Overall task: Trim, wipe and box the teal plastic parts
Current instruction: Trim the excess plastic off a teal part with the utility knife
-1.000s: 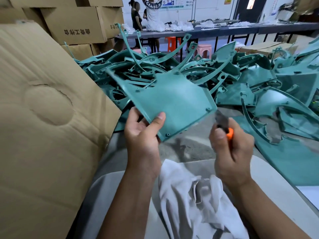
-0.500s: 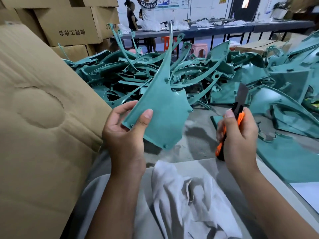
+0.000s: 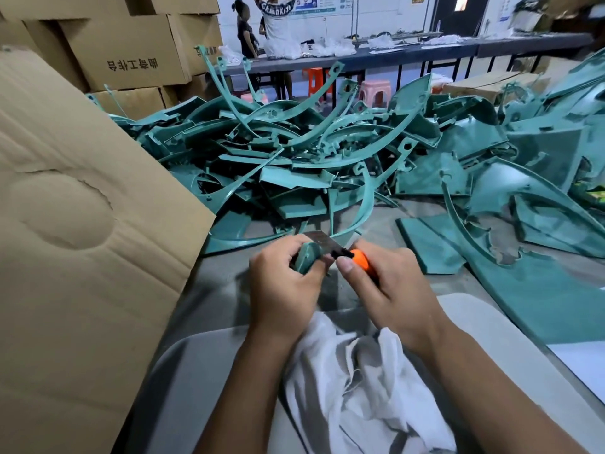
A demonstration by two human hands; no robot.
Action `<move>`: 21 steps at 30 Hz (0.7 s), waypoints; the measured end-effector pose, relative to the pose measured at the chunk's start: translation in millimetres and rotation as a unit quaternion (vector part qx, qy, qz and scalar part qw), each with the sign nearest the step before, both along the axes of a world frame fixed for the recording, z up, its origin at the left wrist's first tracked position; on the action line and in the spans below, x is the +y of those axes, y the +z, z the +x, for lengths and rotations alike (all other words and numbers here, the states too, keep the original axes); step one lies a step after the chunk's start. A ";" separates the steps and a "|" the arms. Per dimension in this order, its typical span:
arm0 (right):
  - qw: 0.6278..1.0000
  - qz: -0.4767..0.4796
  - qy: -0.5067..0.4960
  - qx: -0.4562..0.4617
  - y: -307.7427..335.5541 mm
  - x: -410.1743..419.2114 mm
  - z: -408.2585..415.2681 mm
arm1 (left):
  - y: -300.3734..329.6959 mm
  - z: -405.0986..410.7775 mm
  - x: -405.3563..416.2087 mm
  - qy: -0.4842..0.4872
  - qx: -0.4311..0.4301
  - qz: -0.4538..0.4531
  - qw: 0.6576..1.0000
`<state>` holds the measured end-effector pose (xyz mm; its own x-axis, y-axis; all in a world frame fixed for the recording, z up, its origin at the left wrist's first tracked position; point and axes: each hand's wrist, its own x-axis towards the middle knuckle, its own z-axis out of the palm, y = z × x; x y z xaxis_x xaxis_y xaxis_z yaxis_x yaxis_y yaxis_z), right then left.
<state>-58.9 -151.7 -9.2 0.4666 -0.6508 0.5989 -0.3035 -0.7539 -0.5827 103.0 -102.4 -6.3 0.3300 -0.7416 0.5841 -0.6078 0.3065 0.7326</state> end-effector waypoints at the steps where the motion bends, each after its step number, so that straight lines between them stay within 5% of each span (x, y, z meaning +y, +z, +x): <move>1: 1.000 0.004 0.001 0.000 0.5 0.0 -0.6 | -0.5 1.1 0.3 -0.002 -0.015 -0.007 1.000; 8: 0.999 0.033 -0.013 -0.036 3.7 -2.9 -6.4 | -1.6 5.1 0.4 -0.028 -0.058 -0.100 0.993; 14: 0.996 0.027 -0.079 -0.016 3.5 -10.2 -14.4 | 1.5 10.8 1.2 -0.055 -0.055 -0.080 0.994; 21: 0.991 -0.012 -0.134 -0.007 8.0 -12.8 -20.1 | 1.7 8.0 4.1 -0.103 0.080 -0.008 0.991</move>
